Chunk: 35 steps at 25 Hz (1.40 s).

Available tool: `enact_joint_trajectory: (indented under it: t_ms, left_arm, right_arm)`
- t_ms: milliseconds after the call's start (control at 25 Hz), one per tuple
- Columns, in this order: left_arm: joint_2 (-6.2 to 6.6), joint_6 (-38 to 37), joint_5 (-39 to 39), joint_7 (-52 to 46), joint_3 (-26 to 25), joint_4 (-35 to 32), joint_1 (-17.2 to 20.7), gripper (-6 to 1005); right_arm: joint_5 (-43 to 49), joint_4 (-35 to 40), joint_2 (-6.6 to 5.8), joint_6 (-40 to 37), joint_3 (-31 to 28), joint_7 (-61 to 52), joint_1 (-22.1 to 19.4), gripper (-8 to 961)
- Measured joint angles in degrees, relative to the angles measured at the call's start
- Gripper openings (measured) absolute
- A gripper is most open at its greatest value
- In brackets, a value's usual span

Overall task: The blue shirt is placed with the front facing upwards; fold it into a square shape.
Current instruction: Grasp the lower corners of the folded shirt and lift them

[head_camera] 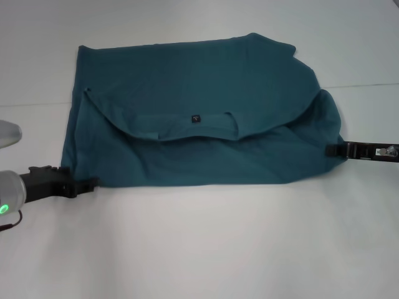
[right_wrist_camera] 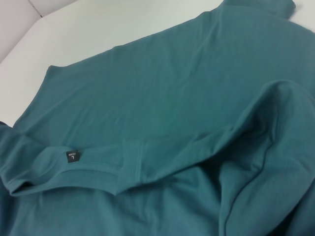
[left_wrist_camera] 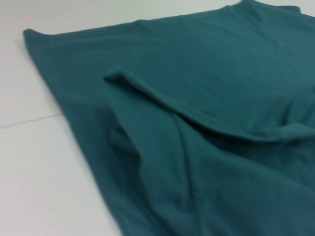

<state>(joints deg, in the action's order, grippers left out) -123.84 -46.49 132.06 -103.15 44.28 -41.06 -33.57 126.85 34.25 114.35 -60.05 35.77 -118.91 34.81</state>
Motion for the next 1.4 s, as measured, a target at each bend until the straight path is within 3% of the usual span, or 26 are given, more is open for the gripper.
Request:
enact_joint_trajectory:
  t_ms: [80, 240, 680, 880, 1120, 1400]
  left_arm:
    - [0.11, 0.82, 0.8, -1.61, -0.12, -0.1, -0.07, 807]
    - [0.04, 0.88, 3.2, -2.46, 0.23, -0.22, -0.56, 571]
    - [0.0, 0.91, 3.8, -2.94, 0.83, 0.1, -0.91, 350]
    - [0.0, 0.97, 3.87, -2.94, 0.9, 0.23, -1.06, 117]
    - [0.0, 0.75, 3.9, -2.99, 1.21, 0.14, -1.18, 1]
    - [0.07, -3.74, 3.91, -4.15, 0.93, -3.64, -0.11, 1]
  right_arm:
    - [-0.01, 0.0, 0.0, 0.01, 0.0, 0.0, 0.0, 32]
    - [-0.03, 0.02, 0.05, 0.16, 0.0, 0.0, 0.0, 32]
    - [-0.03, 0.13, 0.09, 0.22, 0.05, 0.01, 0.0, 32]
    - [-0.03, 0.13, 0.09, 0.2, 0.1, 0.05, 0.0, 32]
    - [-0.03, 0.05, 0.09, 0.19, 0.15, 0.08, 0.0, 32]
    - [-0.76, 0.61, -0.02, -0.89, 0.04, 0.77, -0.13, 31]
